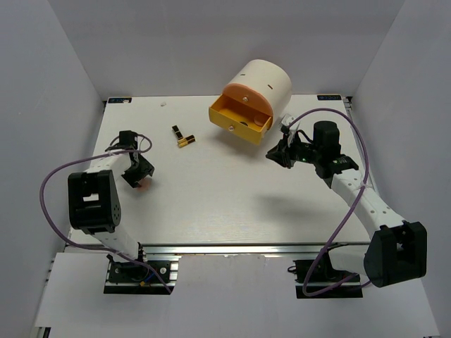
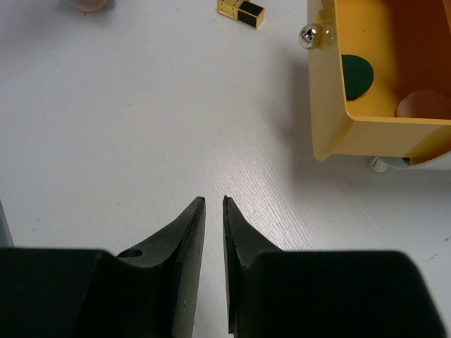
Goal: Organize the makeup
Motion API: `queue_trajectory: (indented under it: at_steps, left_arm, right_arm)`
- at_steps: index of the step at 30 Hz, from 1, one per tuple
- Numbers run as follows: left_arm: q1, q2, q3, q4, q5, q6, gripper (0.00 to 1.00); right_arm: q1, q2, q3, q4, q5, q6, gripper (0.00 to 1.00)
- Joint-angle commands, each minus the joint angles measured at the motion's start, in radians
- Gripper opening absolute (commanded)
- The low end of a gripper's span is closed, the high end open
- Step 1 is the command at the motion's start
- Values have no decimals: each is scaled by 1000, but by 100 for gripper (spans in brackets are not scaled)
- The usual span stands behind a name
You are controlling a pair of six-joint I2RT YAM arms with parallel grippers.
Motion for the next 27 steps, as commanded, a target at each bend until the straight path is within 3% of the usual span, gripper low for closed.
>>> queue_trajectory:
  at_steps: [1,14,19,27]
  left_arm:
    - [5,21,43,15,-30,27,65]
    - [4,65,-33,45,-41,41,26]
    - [4,18,-47,56,-14,38,2]
    - [-13,-200,-110,71,132,-23,0]
  right_arm:
    - [-1,-5,35,6,-10,-5,22]
    - [-1,-7,29,8,-7,-4,22]
    - [-1,-5,36,9,-8,-4,23]
    - [-1,-1,38,28,-22,19,23]
